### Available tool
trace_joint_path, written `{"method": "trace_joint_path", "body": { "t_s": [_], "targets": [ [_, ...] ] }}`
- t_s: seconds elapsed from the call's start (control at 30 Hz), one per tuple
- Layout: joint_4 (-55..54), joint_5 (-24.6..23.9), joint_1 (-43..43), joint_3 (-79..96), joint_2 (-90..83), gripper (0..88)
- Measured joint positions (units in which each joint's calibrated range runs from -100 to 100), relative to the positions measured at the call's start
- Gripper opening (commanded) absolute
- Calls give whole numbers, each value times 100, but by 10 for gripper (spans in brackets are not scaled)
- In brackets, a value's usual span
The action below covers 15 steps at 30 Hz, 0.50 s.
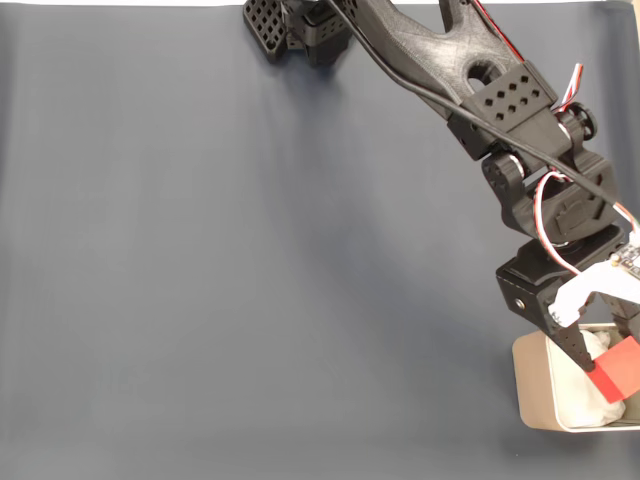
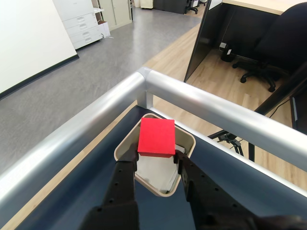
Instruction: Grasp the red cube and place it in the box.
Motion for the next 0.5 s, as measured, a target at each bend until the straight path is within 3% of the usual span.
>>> {"method": "trace_joint_path", "body": {
  "t_s": [0.5],
  "targets": [
    [0, 0, 82, 0, 0, 54]
  ]
}}
